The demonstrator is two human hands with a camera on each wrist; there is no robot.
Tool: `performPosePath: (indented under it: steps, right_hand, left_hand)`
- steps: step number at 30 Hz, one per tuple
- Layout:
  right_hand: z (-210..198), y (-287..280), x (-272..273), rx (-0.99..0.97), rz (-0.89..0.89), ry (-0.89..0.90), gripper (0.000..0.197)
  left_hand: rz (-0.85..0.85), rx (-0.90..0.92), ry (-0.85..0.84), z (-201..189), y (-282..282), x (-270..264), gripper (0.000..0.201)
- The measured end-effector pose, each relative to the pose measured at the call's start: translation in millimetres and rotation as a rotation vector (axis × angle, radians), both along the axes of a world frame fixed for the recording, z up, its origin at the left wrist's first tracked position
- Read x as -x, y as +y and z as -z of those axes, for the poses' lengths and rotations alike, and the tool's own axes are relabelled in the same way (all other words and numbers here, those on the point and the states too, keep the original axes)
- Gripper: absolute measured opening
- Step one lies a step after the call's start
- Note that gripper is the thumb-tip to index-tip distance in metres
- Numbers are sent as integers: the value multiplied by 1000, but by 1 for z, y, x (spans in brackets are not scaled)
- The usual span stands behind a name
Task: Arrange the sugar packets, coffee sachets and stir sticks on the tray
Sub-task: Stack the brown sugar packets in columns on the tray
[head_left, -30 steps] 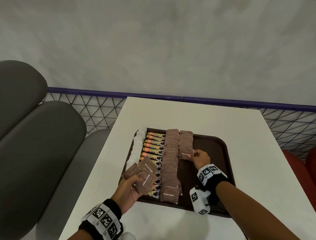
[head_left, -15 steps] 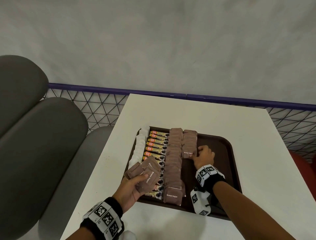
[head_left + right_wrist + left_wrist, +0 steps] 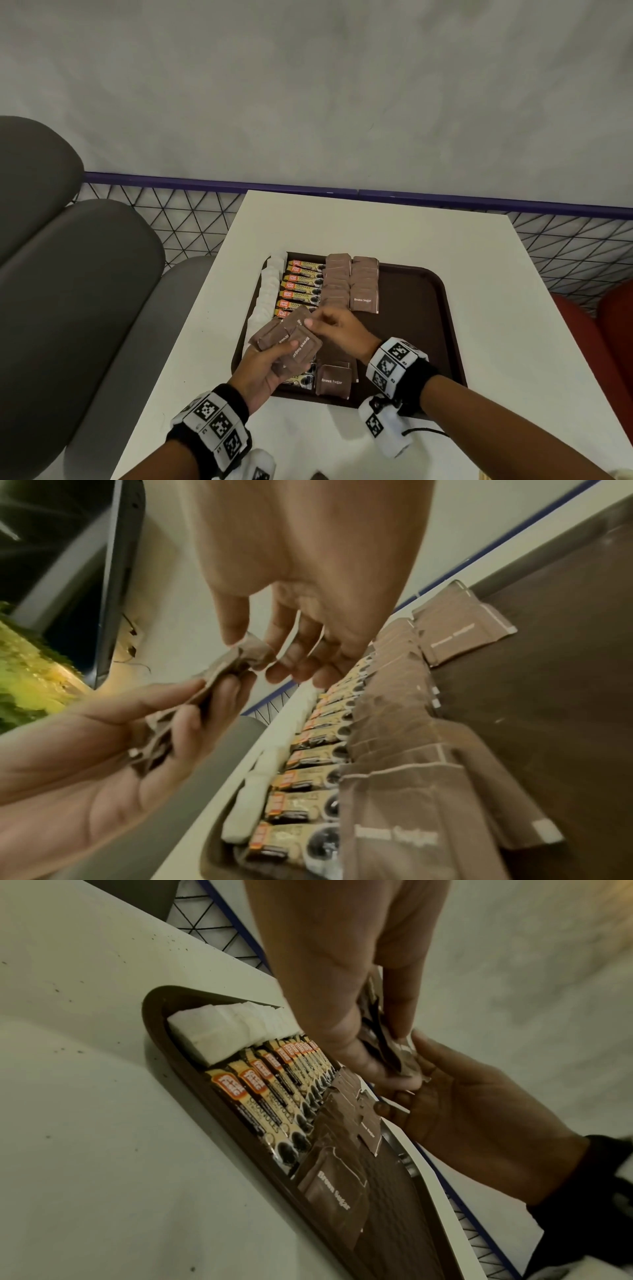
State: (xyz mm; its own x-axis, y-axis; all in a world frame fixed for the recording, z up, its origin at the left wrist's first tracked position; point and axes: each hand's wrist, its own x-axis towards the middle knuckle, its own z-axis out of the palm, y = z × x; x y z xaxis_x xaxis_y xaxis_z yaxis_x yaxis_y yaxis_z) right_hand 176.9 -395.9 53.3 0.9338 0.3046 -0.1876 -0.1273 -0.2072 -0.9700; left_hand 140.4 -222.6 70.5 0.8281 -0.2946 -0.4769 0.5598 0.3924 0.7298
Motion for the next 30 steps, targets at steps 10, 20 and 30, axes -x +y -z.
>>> performPosePath:
  steps: [10,20,30]
  right_hand:
    - [-4,-37,-1,-225,429,238,13]
    - [16,-105,-11,252,738,98,17]
    - [37,-90,-24,349,814,261,17]
  left_hand:
    - [-53,8,30,3,11,11,43]
    - [-52,6,49,5,18,12,34]
    - [-62,19,71,7,14,5,32]
